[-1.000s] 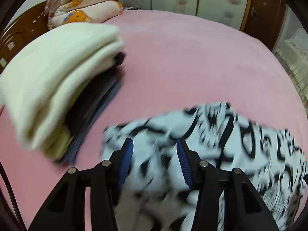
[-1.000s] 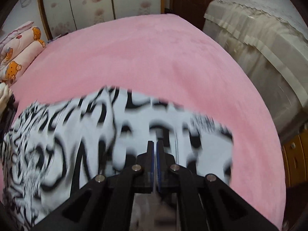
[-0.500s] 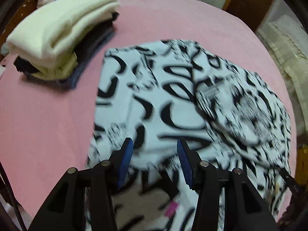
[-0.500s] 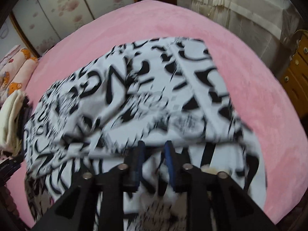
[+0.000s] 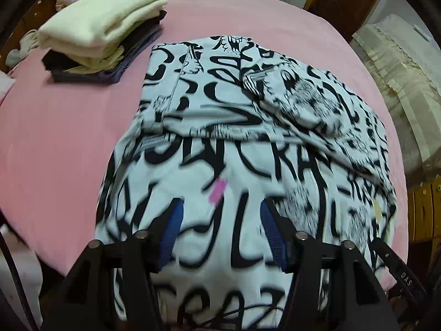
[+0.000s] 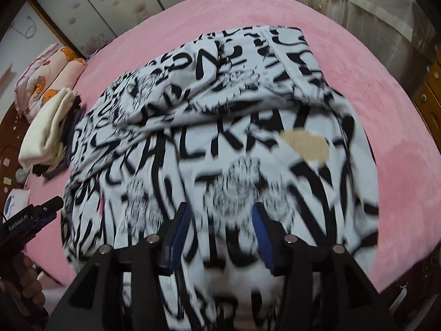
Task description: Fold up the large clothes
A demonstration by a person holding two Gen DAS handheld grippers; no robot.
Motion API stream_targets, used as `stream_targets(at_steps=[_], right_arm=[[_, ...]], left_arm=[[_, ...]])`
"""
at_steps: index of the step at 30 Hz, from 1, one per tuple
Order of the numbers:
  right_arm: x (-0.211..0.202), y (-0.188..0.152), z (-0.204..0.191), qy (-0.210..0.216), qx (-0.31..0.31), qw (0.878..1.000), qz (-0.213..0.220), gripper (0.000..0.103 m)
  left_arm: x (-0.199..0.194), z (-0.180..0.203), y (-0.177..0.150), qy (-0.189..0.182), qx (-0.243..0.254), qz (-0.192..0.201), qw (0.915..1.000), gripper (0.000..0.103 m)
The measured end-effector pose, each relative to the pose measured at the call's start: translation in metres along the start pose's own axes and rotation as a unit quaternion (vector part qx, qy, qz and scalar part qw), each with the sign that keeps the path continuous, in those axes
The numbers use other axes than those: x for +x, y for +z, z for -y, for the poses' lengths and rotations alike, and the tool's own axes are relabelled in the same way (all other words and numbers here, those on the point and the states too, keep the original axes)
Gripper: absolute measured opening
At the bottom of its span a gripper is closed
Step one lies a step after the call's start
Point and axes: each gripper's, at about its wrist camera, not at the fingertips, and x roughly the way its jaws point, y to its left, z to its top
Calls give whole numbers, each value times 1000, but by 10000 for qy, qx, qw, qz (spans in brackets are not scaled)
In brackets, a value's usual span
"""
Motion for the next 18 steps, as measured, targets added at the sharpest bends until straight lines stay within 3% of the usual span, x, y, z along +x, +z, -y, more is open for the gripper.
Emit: stream_targets(at_steps=[8, 11, 18], right_arm=[[-59, -43, 30, -42, 60, 9999, 134, 53], [-74, -55, 44, -81, 136, 9998, 125, 54], [-83, -84, 85, -226, 551, 9982, -63, 55]], left_arm=[[-52, -4, -69, 82, 122, -120, 9998, 66], [-64, -9, -85, 67, 167, -207, 9996, 73], [-72, -31, -113, 350, 129, -369, 9986, 75]])
